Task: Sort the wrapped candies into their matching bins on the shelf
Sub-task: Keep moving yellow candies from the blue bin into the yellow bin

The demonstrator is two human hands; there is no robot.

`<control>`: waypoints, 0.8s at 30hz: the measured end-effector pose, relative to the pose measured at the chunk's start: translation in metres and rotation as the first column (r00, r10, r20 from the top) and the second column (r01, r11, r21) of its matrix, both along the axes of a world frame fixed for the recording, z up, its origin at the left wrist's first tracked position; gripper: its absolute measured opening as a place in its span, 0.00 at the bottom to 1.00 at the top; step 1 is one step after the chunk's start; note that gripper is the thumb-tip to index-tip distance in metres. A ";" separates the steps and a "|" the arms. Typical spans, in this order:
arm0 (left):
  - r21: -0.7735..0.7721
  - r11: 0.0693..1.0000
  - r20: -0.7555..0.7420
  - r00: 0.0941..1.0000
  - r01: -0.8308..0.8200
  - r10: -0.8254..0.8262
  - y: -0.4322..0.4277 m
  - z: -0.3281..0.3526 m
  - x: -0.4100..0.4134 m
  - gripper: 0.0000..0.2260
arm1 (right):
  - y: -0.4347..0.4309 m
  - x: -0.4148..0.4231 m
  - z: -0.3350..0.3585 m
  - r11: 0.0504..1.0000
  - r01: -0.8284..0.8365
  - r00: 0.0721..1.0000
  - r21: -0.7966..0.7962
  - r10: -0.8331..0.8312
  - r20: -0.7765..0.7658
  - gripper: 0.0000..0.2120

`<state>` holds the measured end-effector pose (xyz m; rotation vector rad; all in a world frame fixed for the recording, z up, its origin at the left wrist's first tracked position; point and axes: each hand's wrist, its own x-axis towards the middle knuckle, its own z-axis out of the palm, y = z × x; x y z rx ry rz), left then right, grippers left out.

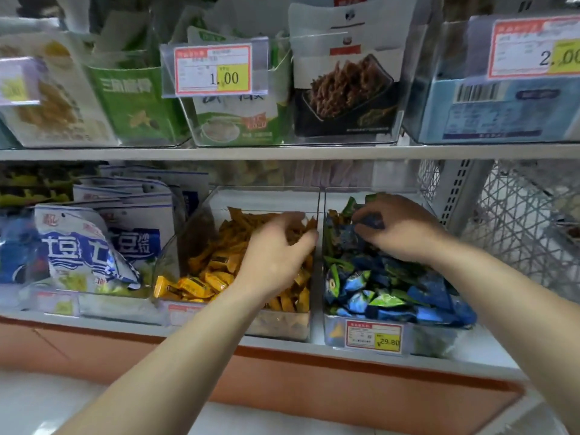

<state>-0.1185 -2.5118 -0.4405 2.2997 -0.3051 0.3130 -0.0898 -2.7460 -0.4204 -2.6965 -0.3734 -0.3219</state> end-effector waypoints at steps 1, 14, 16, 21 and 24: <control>-0.004 1.000 -0.006 1.000 0.020 -0.021 -0.010 -0.005 -0.002 0.12 | 0.001 0.010 0.002 0.999 -0.043 0.998 -0.022 0.042 -0.039 0.08; -0.016 1.000 0.060 0.998 0.004 -0.003 -0.030 -0.040 0.006 0.22 | 0.011 0.126 -0.042 0.978 -0.101 0.918 -0.183 0.020 -0.397 0.34; -0.035 0.999 0.056 0.998 0.014 -0.012 -0.029 -0.039 0.007 0.22 | 0.014 0.130 -0.043 0.978 -0.105 0.895 -0.177 0.015 -0.446 0.34; -0.026 0.999 0.056 0.998 0.038 -0.036 -0.026 -0.039 0.004 0.22 | 0.018 0.127 -0.042 0.978 -0.109 0.902 -0.177 0.022 -0.432 0.28; -0.024 0.999 0.055 0.998 0.038 -0.037 -0.026 -0.038 0.005 0.22 | 0.016 0.124 -0.042 0.971 -0.125 0.907 -0.205 0.028 -0.421 0.26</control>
